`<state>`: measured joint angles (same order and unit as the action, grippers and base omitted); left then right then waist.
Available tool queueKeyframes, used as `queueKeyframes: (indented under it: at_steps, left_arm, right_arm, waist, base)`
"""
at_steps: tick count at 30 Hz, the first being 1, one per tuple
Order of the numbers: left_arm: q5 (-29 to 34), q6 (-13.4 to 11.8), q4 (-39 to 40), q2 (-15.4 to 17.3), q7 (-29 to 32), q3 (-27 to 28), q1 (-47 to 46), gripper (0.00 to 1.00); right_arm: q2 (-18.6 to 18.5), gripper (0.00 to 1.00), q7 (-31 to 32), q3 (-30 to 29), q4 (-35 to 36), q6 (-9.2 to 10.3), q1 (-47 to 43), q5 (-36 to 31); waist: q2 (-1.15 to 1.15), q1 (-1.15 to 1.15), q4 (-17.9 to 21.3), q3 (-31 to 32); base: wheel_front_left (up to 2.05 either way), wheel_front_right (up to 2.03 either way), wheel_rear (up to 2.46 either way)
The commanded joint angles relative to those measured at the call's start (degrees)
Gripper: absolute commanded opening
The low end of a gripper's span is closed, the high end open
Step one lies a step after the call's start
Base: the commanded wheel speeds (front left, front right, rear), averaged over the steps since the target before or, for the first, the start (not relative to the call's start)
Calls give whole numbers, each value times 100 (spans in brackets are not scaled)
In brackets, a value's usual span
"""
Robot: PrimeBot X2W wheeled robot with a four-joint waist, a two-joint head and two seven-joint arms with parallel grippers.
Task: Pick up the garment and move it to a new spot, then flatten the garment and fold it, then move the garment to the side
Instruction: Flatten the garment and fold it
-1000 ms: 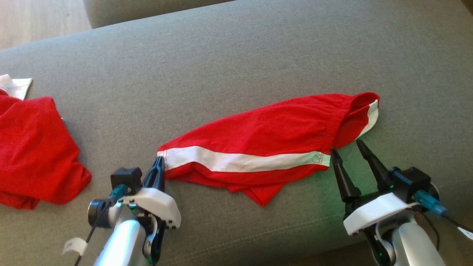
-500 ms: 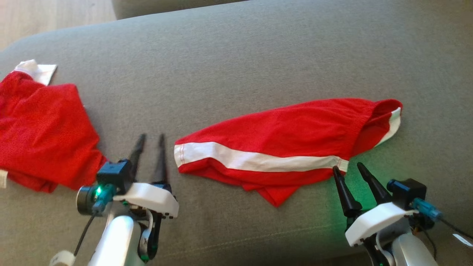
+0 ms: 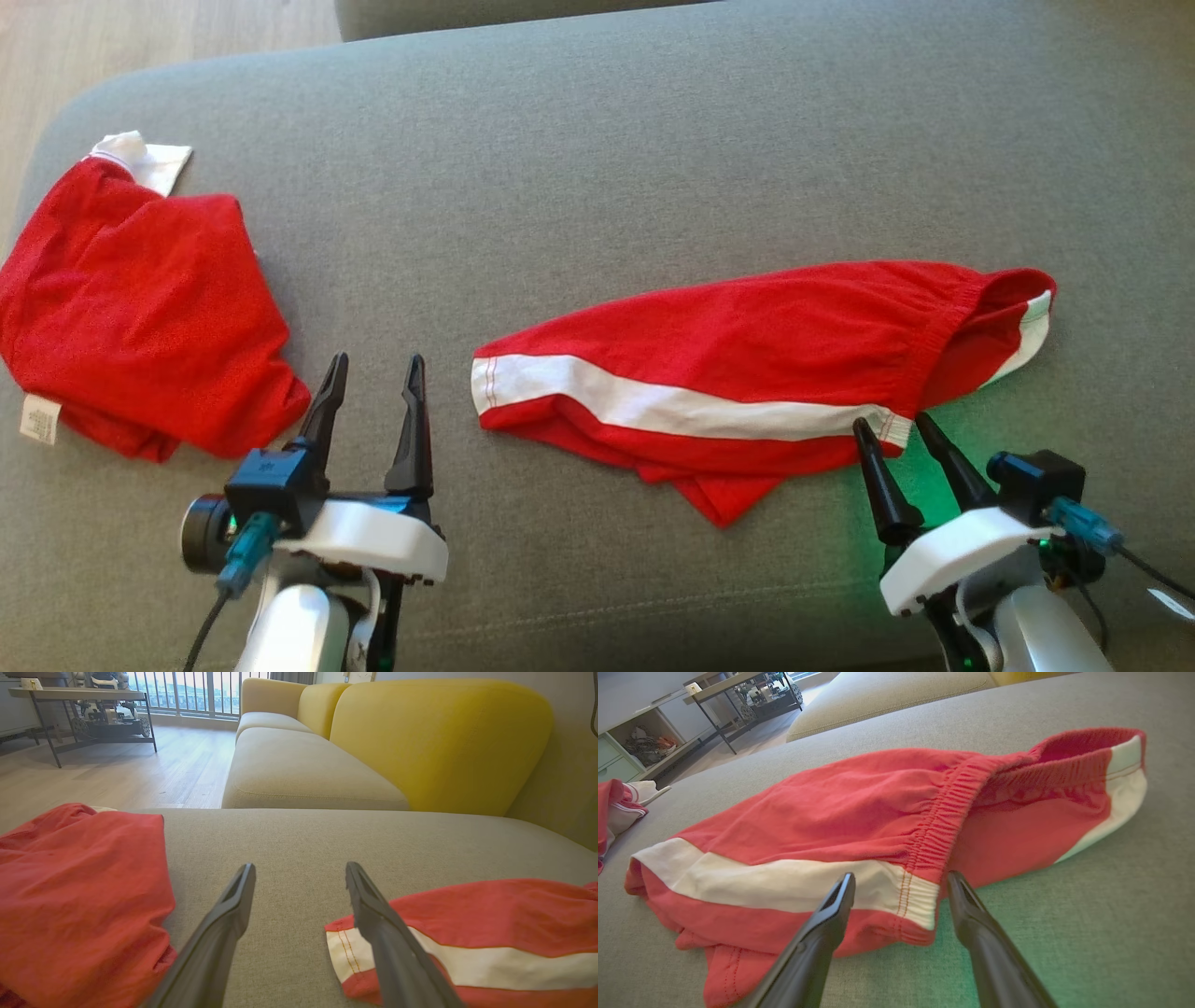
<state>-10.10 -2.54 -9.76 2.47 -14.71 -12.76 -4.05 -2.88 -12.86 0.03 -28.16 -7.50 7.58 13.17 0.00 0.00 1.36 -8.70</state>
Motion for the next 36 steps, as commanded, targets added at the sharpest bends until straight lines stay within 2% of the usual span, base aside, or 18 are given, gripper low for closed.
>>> queueKeyframes:
  at_steps: [1,9,10,11,16,22,29,31,36]
  left_arm:
    - [75,-23,212,41,-29,190,-110,100]
    - [131,0,225,41,-29,184,-81,100]
    - [131,0,217,41,-29,177,-83,100]
    - [130,0,208,41,-29,170,-85,100]
    - [137,-1,156,41,-29,171,-75,100]
    - [133,-1,122,41,-29,220,-49,100]
    - [66,-33,144,41,-29,116,-39,100]
    - [39,-36,136,41,-29,55,-59,100]
    - [-79,-114,137,41,-29,-56,-83,100]
  right_arm:
    - [1,100,-88,105,128,1,177,-23]
    - [1,100,-146,46,-159,1,229,108]
    - [1,65,-154,90,-184,1,244,180]
    - [1,0,-160,147,-204,1,258,225]
    - [1,0,-196,315,-32,1,317,99]
    - [1,0,-210,432,656,1,292,-158]
    - [1,0,-73,624,1552,1,461,285]
    - [1,0,83,548,1711,1,655,409]
    - [1,0,465,-205,1932,1,1403,588]
  waist:
    - [0,0,-9,-3]
    - [0,0,-76,-23]
    - [0,0,-83,-26]
    - [0,0,-90,-28]
    - [0,0,-101,-14]
    - [0,0,-63,75]
    - [0,0,-76,155]
    - [0,0,-145,153]
    - [0,0,-447,189]
  base:
    - [0,0,0]
    - [0,0,0]
    - [0,0,0]
    - [0,0,0]
    - [0,0,0]
    - [0,0,0]
    - [0,0,0]
    - [0,0,0]
    - [0,0,0]
